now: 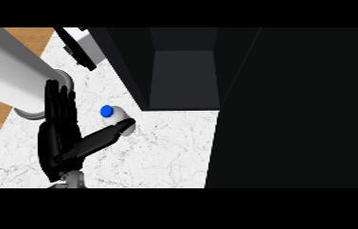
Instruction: Pick up the bottled water, place it into the cabinet and close the cabinet
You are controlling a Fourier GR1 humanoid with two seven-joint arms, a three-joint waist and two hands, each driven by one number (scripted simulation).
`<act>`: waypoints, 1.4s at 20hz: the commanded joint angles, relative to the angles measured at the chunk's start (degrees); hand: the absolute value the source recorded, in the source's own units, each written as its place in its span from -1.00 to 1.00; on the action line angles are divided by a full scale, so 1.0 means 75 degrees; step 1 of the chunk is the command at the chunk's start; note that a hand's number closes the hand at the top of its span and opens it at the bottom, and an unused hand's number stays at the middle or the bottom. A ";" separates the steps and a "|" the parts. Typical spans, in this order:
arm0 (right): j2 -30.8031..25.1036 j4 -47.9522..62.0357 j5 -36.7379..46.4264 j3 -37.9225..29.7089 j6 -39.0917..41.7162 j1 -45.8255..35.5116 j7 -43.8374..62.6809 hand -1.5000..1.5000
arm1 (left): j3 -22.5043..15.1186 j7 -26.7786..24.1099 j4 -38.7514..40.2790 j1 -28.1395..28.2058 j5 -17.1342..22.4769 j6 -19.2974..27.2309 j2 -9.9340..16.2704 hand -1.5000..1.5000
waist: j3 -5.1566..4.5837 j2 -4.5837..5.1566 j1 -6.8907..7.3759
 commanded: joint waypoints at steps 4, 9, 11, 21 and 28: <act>-0.0139 -0.1158 0.0152 -0.0128 -0.0135 -0.0233 0.0798 -1.00 | 0.0470 -0.1893 0.1711 0.0171 0.0834 -0.0725 -0.0409 -1.00 | 0.0005 0.0007 0.0025; -0.0187 -0.1125 0.0273 0.0070 -0.0092 -0.0197 0.0669 -1.00 | 0.0553 -0.3199 0.3017 -0.0001 0.1613 -0.0832 -0.0436 -1.00 | 0.0003 0.0007 0.0003; -0.0515 -0.1565 -0.0309 -0.0344 0.0165 0.0397 0.0563 -1.00 | 0.1347 -0.3220 0.3342 -0.0137 0.1836 -0.1492 -0.0273 -1.00 | 0.0009 0.0004 -0.0033; -0.0199 -0.1198 0.0417 0.0050 -0.0377 -0.0707 0.1237 -1.00 | 0.1700 -0.4599 0.5114 -0.0458 0.2321 -0.1857 -0.0325 -1.00 | 0.0008 0.0002 0.0042; -0.0526 -0.1687 0.0375 0.0336 -0.0349 -0.0030 0.1058 -1.00 | 0.1496 -0.5733 0.6870 -0.1145 0.2921 -0.1687 -0.0441 -1.00 | 0.0006 -0.0001 -0.0078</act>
